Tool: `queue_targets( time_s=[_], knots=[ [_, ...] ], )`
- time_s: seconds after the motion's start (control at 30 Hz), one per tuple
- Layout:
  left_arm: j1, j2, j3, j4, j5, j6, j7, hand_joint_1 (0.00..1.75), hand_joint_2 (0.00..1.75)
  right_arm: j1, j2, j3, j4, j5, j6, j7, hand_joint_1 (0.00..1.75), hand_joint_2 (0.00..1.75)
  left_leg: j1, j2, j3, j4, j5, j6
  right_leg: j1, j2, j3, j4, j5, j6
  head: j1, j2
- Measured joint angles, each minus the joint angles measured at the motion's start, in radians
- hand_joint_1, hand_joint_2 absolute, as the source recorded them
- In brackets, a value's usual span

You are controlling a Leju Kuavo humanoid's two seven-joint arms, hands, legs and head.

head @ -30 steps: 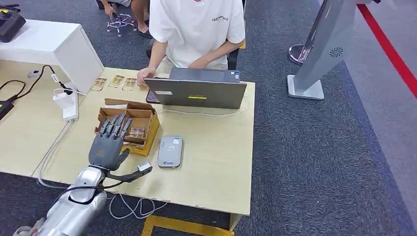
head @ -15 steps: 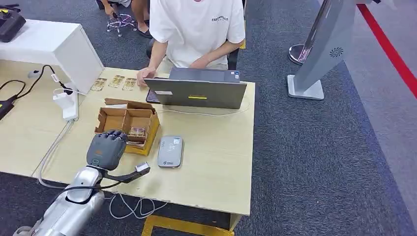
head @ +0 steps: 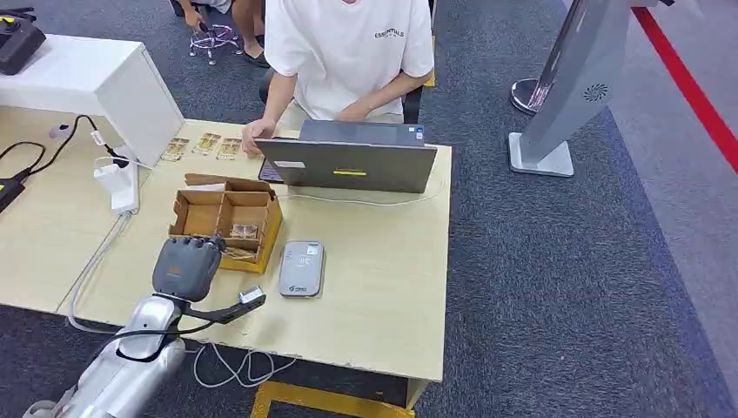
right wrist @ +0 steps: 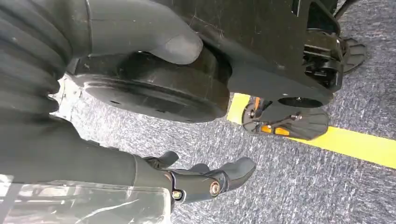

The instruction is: Pass the card to the sensor for recognition and then transmit it.

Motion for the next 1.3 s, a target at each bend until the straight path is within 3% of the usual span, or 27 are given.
queue_targets(
  time_s=[0.97, 1.3],
  knots=[
    [0.027, -0.027, -0.034, -0.296, -0.004, -0.048, 0.0, 1.75, 1.75, 0.0, 0.0, 0.007, 0.0, -0.03, 0.0, -0.008, 0.0, 1.75, 0.0, 0.0, 0.0, 0.0, 0.0, 0.0, 0.0, 0.0, 0.0, 0.0, 0.0, 0.0, 0.0, 0.0],
    [-0.046, -0.013, -0.056, -0.422, 0.039, -0.14, 0.011, 1.75, 1.75, 0.0, 0.0, 0.009, 0.0, -0.04, 0.0, -0.008, 0.0, 1.75, 0.0, 0.0, 0.0, 0.0, 0.0, 0.0, 0.0, 0.0, 0.0, 0.0, 0.0, 0.0, 0.0, 0.0]
  ],
)
